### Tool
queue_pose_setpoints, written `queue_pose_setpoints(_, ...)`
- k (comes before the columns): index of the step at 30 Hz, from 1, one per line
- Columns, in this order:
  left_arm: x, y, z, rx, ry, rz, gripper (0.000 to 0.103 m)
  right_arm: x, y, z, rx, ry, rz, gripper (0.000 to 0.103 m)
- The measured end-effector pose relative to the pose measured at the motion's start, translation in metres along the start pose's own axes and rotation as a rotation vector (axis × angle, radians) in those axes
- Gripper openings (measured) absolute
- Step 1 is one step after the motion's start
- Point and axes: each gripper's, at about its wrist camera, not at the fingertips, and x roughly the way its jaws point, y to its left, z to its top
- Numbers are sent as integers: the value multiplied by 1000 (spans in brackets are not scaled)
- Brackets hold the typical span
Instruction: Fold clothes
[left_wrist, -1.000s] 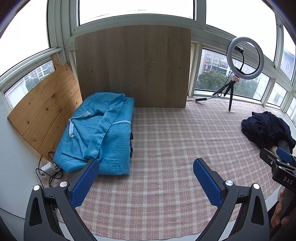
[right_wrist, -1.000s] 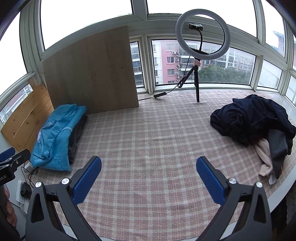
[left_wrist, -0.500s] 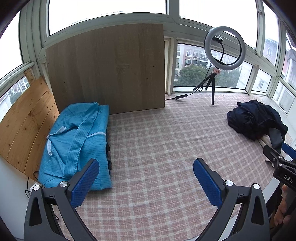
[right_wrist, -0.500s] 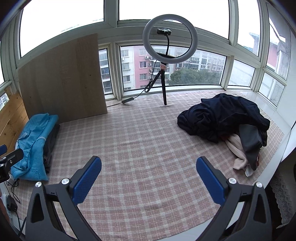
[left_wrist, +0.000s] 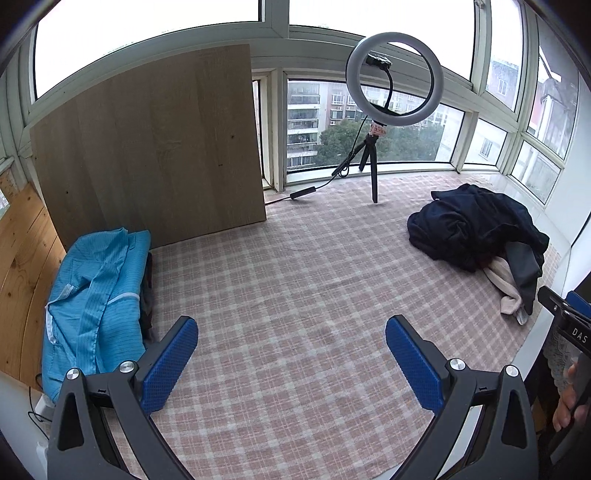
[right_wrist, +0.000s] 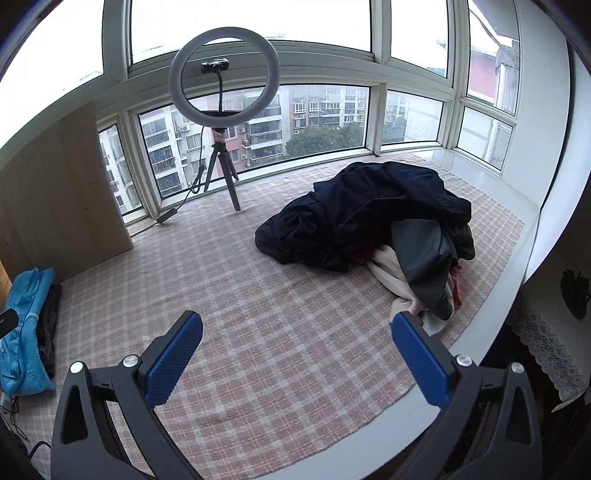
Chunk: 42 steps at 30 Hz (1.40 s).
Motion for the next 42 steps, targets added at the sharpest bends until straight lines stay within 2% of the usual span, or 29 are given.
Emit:
queue_pose_setpoints(5, 10, -22, 19, -49, 7, 16, 102, 34, -62, 32, 50, 3, 3, 103)
queue_pose_setpoints(12, 25, -65, 39, -95, 21, 91, 102, 99, -157, 84, 43, 21, -67, 103)
queue_pose_setpoints(17, 44, -99, 49, -127, 47, 97, 102, 142, -216, 103, 65, 63, -83, 102)
queue_pose_setpoints(20, 55, -122, 53, -113, 65, 89, 102, 163, -239, 110, 78, 83, -60, 93)
queue_pose_setpoints(22, 59, -142, 55, -92, 75, 94, 102, 174, -250, 114, 87, 95, -34, 75)
queue_pose_setpoints(24, 64, -159, 56, -68, 83, 97, 102, 183, -258, 117, 102, 114, -2, 66)
queue_pose_setpoints(29, 75, -188, 65, -18, 96, 91, 102, 203, -262, 127, 87, 136, 21, 66)
queue_pose_setpoints(35, 84, -199, 77, -1, 94, 96, 102, 226, -252, 132, 47, 163, 29, 64)
queue_pose_setpoints(37, 87, -200, 81, 3, 96, 99, 102, 229, -247, 133, 26, 156, 33, 51)
queue_pose_setpoints(39, 90, -201, 83, 12, 99, 100, 102, 229, -244, 133, 12, 141, 43, 45)
queue_pose_setpoints(42, 93, -200, 86, 25, 101, 103, 102, 224, -244, 134, -2, 97, 81, 26)
